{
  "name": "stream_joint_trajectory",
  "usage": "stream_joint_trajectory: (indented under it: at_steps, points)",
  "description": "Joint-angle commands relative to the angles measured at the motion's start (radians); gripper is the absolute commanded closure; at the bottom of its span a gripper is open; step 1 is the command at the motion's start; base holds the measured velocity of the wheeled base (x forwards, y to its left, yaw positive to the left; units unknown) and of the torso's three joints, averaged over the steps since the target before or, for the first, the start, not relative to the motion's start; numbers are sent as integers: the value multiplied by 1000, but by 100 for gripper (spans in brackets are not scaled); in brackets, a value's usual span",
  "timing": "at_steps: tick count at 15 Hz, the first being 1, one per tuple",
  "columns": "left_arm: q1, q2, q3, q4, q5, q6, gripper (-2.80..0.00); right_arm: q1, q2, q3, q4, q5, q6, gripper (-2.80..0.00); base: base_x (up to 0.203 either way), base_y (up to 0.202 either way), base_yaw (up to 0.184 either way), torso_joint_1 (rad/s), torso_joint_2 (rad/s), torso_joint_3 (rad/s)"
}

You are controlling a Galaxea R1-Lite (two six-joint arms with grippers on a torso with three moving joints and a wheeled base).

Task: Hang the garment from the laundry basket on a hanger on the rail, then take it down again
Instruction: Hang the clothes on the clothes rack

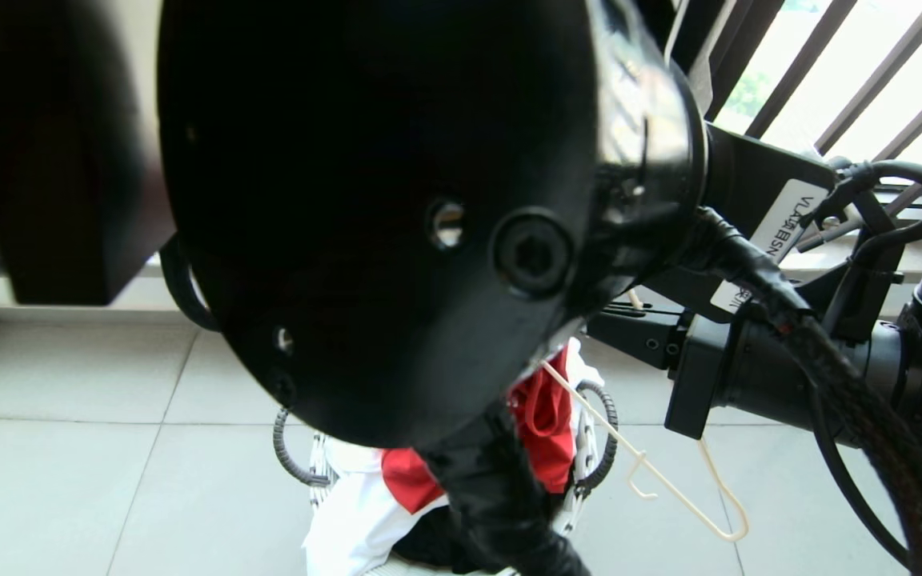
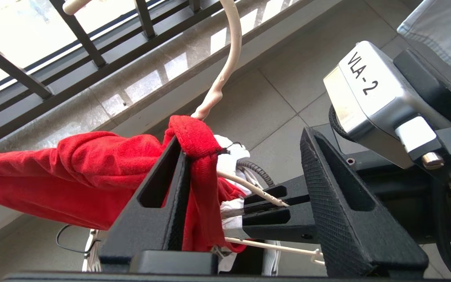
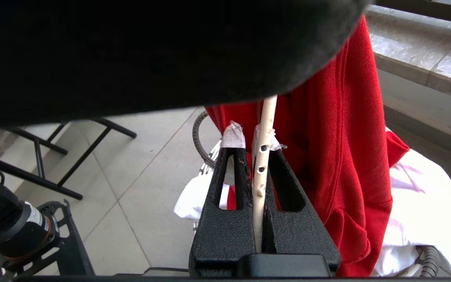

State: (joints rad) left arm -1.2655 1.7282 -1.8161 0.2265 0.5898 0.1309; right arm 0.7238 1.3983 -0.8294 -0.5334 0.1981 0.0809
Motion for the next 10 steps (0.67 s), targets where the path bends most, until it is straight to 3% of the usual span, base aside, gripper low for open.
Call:
stream_joint_trajectory:
  at_steps: [1,5,10]
  points:
    - [0,-18,29,6,4,2,-280,0,-6,-2,-3,1,0,0,0,0,0,0,0,0]
    - [0,-97,158,66,-3,0,-280,-1,-5,-7,-3,0,-3,0,0,0,0,0,0,0]
    - [0,-147,214,108,-7,4,-280,-3,-1,-10,-2,-5,-6,0,0,0,0,0,0,0]
